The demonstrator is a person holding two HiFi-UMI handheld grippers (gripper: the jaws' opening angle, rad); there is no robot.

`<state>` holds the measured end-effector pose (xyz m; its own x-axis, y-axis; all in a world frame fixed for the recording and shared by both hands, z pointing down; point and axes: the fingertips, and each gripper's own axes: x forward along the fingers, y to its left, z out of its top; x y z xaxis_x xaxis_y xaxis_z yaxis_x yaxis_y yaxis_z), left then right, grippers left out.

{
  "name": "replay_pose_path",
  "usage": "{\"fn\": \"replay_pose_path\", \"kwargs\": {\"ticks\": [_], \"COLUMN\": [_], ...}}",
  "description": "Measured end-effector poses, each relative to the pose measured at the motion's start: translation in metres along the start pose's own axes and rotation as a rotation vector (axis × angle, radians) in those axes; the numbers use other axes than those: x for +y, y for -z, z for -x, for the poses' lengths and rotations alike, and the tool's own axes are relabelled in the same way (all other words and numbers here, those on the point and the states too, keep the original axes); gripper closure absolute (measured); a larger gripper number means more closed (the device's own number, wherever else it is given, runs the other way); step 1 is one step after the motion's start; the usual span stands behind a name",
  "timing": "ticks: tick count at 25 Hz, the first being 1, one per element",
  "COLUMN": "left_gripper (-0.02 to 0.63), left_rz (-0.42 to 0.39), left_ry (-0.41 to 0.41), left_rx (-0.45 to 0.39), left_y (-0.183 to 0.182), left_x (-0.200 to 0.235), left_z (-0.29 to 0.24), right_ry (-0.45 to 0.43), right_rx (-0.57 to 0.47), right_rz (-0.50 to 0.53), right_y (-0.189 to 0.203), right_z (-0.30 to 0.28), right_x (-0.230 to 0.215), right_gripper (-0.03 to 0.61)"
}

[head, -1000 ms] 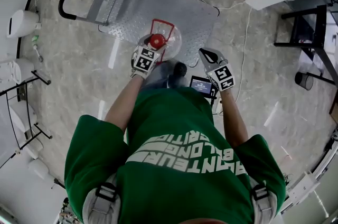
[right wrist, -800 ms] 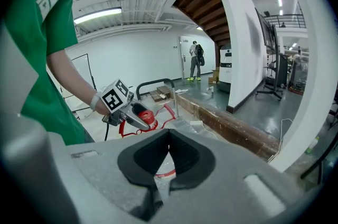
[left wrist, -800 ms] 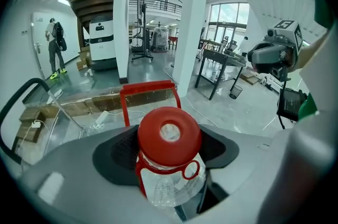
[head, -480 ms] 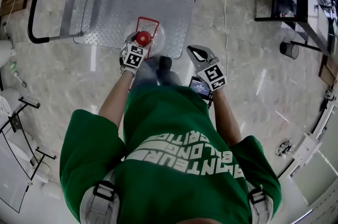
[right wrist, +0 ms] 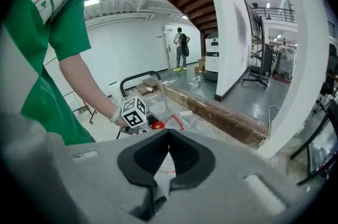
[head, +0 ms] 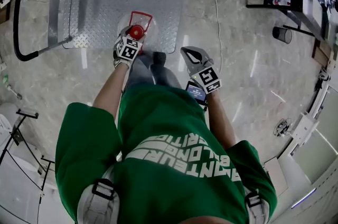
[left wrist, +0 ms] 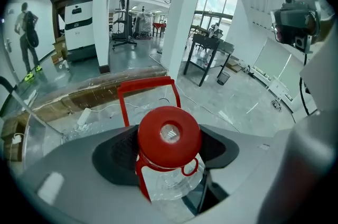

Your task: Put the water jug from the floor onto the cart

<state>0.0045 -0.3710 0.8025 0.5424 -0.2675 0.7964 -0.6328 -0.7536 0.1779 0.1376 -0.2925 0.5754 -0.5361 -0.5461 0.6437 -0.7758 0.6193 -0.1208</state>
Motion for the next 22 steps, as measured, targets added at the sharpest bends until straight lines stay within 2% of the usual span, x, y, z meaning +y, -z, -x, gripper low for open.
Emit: {"fn": "replay_pose_path", "kwargs": {"ticks": [9, 17, 22], "left_gripper": [0.273, 0.273, 0.272], "left_rz": [-0.067, -0.155, -0.189], "left_ry": [0.05, 0.097, 0.113], "left_rx": [0.07, 0.036, 0.055], "left_y": [0.001, -0.024, -0.014], "left_x": [0.031, 0.03, 0.026], "left_z": [-0.039, -0.053, -0.05], "right_ry": [0.05, 0.095, 0.103], "right_rx": [0.045, 0.068, 0.061], "right_rz": [-0.064, -0.109, -0.125], "right_y": [0.005, 0.013, 0.011], "right_z": [-0.007, -0.006, -0.008], "right_x": [0.007, 0.006, 0.006], "right_gripper": [0.586, 0.586, 0.586]}}
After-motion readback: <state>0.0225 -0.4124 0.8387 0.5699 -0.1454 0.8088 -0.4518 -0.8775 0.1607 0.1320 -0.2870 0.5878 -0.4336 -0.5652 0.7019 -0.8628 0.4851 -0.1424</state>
